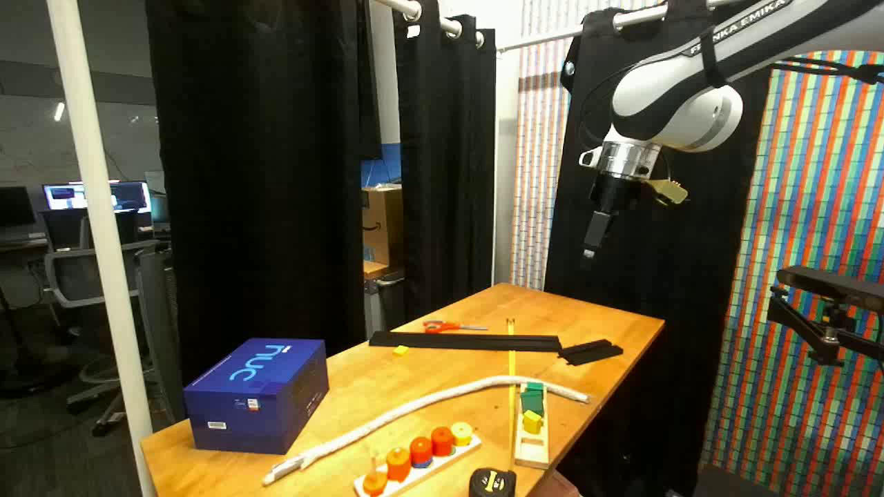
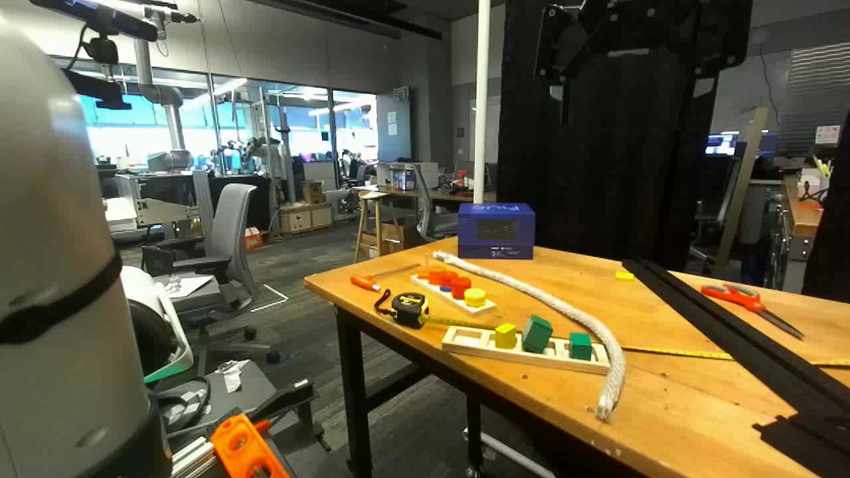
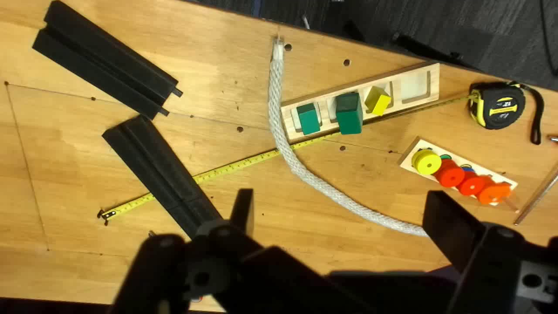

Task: Remove an orange disc from the wooden rack and put it on the table

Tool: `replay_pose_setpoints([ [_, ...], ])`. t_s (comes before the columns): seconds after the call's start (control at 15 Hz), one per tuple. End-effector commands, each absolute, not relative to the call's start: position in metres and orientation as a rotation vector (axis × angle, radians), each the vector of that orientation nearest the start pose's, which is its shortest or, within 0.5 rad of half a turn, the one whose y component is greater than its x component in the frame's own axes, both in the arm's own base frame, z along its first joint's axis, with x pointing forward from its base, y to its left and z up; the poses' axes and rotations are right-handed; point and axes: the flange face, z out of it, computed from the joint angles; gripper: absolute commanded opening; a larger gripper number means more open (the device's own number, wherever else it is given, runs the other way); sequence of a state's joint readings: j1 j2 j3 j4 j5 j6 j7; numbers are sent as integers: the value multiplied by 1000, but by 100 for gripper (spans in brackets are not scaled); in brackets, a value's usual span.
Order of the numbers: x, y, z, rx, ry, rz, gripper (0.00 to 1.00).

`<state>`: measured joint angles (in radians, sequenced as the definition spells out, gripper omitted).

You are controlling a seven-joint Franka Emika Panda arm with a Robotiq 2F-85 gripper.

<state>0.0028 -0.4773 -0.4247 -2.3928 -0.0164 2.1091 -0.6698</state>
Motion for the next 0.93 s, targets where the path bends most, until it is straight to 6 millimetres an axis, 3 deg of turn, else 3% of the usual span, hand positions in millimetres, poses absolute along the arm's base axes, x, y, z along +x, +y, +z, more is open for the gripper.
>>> replay_pose_setpoints([
  [0.0,389,-189,495,-3020,-429,-347,100],
  [0.53,391,-189,500,-3037,-399,-371,100],
  [0.67,395,-179,489,-3096,-271,-398,100],
  [0.87,405,-146,461,-3158,-56,-462,100],
])
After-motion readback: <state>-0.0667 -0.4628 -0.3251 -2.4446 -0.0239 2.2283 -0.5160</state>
